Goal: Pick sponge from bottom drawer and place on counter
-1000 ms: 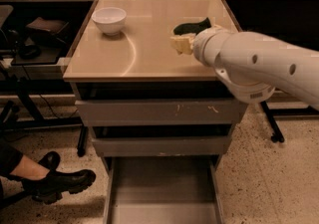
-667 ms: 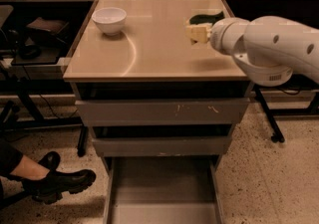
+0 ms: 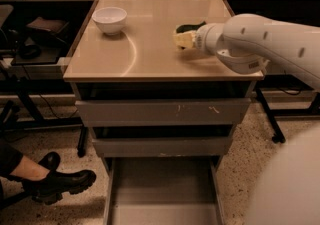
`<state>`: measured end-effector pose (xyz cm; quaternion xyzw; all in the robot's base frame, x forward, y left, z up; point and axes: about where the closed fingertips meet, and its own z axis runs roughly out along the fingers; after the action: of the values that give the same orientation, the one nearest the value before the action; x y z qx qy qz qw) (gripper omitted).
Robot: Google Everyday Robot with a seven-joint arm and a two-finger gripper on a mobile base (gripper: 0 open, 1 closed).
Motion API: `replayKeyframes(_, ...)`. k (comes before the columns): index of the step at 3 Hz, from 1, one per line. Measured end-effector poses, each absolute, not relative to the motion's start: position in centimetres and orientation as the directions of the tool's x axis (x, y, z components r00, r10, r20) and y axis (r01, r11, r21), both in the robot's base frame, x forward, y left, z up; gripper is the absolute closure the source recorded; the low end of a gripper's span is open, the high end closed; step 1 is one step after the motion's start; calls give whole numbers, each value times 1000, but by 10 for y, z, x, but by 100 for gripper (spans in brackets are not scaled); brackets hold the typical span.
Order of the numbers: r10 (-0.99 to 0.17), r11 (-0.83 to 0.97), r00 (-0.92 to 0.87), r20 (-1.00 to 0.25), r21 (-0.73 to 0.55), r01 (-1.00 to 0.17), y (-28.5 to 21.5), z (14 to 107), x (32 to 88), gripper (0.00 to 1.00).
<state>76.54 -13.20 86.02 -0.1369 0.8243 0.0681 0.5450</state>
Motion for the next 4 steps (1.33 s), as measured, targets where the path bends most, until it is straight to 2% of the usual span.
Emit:
replayKeyframes(1,-236,932,-433,-870,-76,-355,-109,825,778,81)
replayKeyframes(2,-236,943,-435,-869,-96,-319,-133,834,778,58)
replayKeyframes(4,-232,940,-430,-873,-88,-330,-125,835,777,11)
